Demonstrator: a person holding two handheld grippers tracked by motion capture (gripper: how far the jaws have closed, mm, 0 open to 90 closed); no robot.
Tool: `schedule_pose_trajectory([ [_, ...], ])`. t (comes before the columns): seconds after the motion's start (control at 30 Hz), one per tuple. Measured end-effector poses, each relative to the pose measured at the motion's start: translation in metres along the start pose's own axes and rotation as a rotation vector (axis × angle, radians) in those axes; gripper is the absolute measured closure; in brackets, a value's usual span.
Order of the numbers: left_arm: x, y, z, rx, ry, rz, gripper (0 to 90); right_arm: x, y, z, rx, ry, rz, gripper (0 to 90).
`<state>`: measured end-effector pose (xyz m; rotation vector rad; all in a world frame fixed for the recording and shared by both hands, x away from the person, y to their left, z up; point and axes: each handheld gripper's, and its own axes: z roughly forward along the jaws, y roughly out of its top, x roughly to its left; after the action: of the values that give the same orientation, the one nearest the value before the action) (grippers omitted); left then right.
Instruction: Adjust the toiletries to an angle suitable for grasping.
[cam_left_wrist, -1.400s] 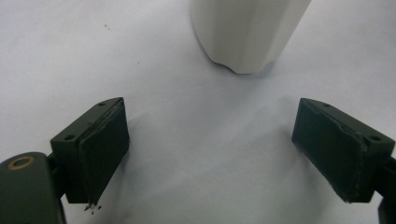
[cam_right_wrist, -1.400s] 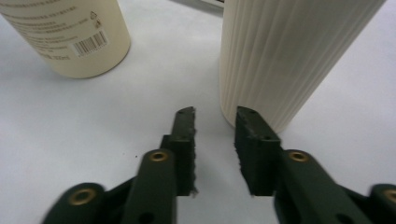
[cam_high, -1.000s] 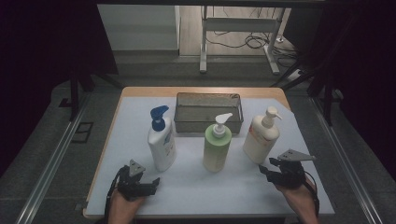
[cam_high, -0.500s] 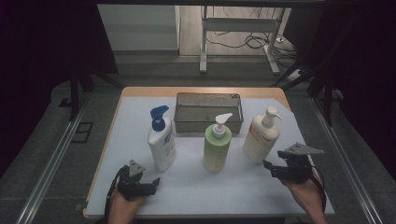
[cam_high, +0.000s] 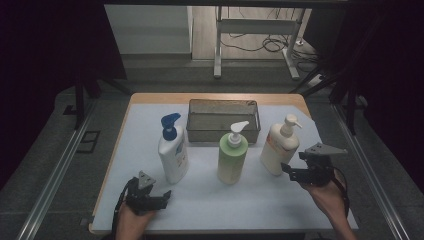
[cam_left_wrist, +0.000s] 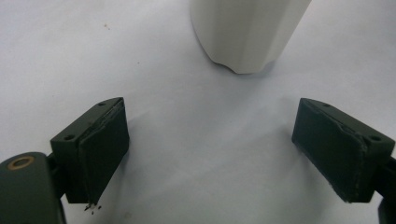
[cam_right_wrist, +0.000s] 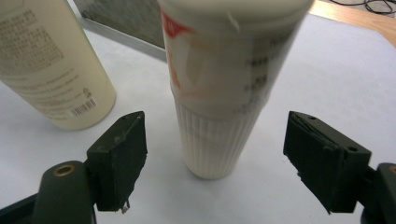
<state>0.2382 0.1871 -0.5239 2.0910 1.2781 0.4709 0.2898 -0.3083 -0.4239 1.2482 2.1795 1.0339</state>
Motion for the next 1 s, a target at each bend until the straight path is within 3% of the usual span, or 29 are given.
schedule_pose_trajectory([
  [0.4, 0.0, 0.0, 0.0, 0.0, 0.0, 0.005, 10.8, 0.001, 0.025, 0.011, -0.011, -0.005, -0.004, 20.1],
  [0.77, 0.0, 0.0, 0.0, -0.003, -0.002, -0.003, 10.7, -0.001, 0.044, 0.027, 0.01, -0.003, 0.004, 19.7],
  [1.0, 0.0, 0.0, 0.0, -0.003, -0.002, -0.004, 10.8, 0.003, 0.05, 0.035, 0.039, -0.008, 0.006, 26.2],
])
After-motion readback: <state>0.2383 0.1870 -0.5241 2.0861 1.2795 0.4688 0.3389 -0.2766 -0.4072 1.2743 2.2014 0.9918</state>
